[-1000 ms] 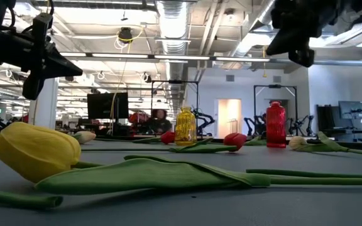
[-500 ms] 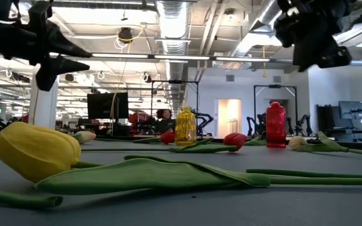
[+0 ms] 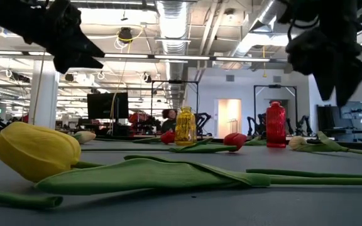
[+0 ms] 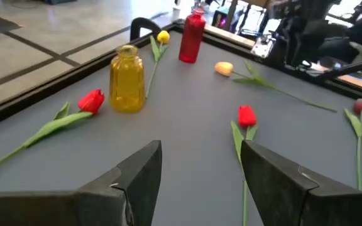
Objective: Sort flowers into vase by color
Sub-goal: Put the right white flower into the yellow vase
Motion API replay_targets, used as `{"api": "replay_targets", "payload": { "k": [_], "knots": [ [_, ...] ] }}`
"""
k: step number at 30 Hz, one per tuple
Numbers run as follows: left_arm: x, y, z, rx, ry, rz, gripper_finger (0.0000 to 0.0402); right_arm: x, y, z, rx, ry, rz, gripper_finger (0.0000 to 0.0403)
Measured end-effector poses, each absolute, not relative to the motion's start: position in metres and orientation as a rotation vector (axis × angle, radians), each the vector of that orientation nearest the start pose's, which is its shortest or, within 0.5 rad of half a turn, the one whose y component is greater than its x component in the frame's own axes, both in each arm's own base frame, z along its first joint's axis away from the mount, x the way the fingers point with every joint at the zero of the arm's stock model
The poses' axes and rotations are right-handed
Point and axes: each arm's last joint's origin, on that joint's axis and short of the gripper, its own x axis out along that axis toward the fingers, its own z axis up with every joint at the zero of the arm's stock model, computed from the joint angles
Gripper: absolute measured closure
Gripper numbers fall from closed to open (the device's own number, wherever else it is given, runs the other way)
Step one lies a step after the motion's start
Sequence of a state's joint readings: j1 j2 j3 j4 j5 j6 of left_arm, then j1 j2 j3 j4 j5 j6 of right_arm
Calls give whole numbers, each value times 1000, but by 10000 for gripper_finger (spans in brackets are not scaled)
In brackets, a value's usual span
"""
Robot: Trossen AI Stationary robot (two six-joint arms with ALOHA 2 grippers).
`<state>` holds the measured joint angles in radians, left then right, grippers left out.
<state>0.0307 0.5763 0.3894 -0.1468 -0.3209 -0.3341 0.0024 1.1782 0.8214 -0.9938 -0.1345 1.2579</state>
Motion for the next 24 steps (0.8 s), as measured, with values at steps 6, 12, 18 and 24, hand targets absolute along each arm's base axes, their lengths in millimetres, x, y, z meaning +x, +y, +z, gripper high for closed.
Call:
{"api": "replay_targets", "payload": {
  "k": [6,12,18,24],
  "knots": [
    [142,14,234,-252,273,401,196,202,8,202,1074,1349,-803,221],
    [142,14,234,-276,268,406,196,211,12,182,1000,1456,-832,222],
    [142,14,234,-286,270,406,195,217,12,165,930,1537,-851,223],
    [142,14,234,-288,270,406,195,210,9,148,931,1528,-888,223]
  ]
}}
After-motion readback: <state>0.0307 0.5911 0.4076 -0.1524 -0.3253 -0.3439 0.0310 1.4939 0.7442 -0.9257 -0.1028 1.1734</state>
